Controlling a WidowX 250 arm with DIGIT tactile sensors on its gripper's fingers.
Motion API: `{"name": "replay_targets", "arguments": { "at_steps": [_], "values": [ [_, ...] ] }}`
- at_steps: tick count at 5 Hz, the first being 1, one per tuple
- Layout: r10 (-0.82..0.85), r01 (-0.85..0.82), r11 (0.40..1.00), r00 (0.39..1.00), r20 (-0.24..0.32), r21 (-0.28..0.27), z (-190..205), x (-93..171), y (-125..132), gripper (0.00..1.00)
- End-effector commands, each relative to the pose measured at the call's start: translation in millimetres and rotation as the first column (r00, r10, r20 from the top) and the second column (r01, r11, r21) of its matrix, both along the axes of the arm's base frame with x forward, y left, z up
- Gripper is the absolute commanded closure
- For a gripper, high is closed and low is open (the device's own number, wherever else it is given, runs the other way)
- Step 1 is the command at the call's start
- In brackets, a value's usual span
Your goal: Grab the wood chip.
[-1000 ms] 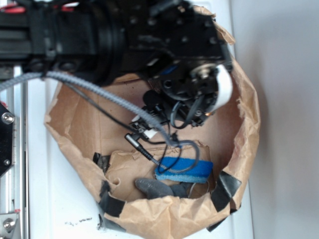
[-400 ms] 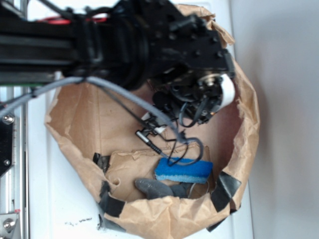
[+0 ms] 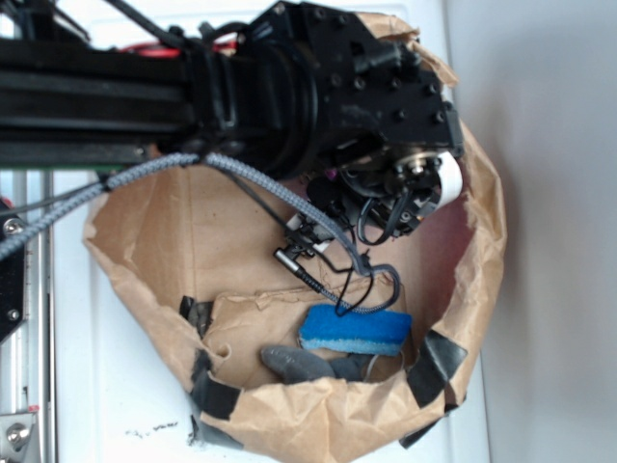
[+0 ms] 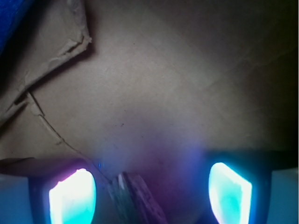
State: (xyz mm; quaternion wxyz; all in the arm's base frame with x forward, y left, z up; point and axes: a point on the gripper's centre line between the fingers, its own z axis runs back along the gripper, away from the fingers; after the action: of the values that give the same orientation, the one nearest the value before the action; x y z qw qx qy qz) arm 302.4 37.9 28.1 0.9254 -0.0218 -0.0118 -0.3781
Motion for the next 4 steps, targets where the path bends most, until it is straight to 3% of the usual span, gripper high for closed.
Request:
{"name": "replay_targets", "arguments": {
  "at_steps": [1,2,4],
  "values": [
    [-0.073,0.076,0.996,0.994,0.076,-0.037,38,-9,12,0.0],
    [-0.085,0.089,0.995,0.993,0.078,-0.054,45,-15,17,0.0],
    [-0.052,0.047,0.998,0.991,0.12,0.047,25,-8,25,0.0]
  ]
}}
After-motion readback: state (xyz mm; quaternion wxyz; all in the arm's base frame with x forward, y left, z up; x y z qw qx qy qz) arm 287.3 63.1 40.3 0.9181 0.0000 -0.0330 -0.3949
